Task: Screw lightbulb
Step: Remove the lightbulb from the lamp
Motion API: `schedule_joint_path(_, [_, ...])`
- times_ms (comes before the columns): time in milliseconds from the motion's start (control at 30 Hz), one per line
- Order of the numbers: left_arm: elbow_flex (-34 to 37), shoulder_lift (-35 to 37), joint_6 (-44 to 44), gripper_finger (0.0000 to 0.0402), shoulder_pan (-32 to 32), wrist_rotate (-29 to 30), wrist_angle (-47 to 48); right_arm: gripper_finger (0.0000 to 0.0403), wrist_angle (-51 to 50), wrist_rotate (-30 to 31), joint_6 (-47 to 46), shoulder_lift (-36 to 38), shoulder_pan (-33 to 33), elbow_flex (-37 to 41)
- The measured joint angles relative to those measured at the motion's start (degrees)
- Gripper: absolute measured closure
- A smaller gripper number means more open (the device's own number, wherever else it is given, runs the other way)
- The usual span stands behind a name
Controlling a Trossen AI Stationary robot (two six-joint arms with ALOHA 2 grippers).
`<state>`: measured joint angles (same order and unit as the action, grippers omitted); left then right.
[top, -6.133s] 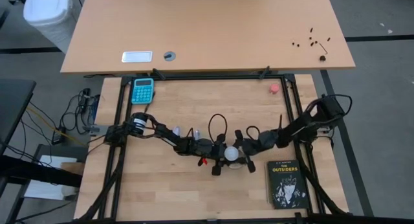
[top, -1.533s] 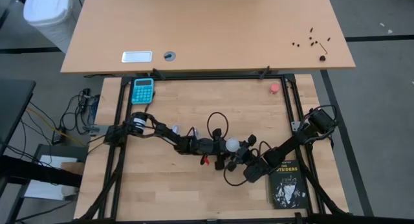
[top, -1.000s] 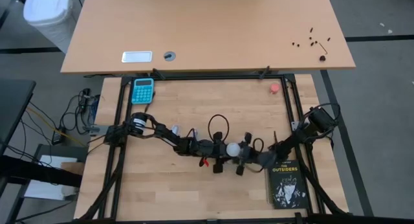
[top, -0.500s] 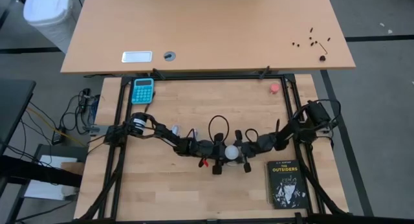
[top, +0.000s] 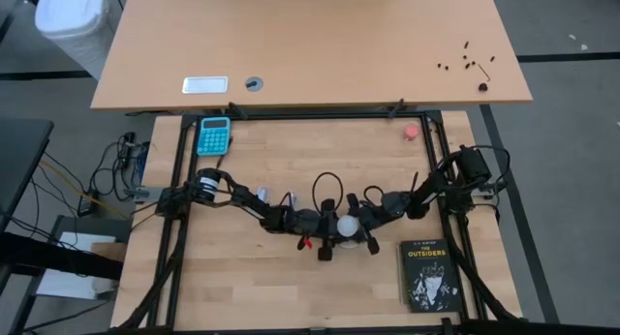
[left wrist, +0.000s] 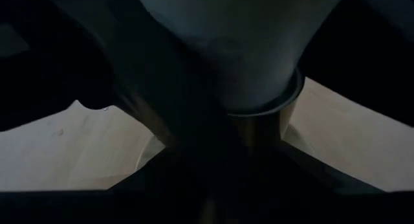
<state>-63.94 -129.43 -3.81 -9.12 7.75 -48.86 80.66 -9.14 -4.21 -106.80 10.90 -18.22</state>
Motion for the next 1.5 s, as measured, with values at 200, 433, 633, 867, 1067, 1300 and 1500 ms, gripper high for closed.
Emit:
schedule_joint_path(200, [0.0,-0.02,0.1,0.0208,0.07,0.02,0.1,0.019,-0.02,1.63,-2.29,0.0,1.09,0.0])
schedule_joint_path(433, [0.0,-0.04,0.27,0.0208,0.11,0.02,0.13,0.0128,-1.36,2.34,-3.52,0.93,1.59,0.91])
schedule_joint_path(633, [0.0,-0.07,0.61,0.0208,0.28,0.44,0.04,0.0084,-1.92,3.15,-3.34,6.83,0.62,5.68])
schedule_joint_path(867, [0.02,-0.07,0.76,0.0208,0.28,0.34,-0.04,0.0075,-3.09,11.39,-2.31,16.07,2.0,12.61])
schedule_joint_path(1067, [0.02,-0.07,0.73,0.0208,0.26,0.14,-0.04,0.0082,-10.86,18.83,-5.29,20.84,5.26,15.12])
schedule_joint_path(1300, [0.02,-0.07,0.72,0.0208,0.22,0.0,-0.02,0.0089,-12.7,26.63,-10.44,21.46,12.01,14.97])
schedule_joint_path(1500, [0.02,-0.07,0.98,0.0208,0.22,0.39,0.04,0.0092,-21.49,43.82,-12.75,21.46,21.45,10.46])
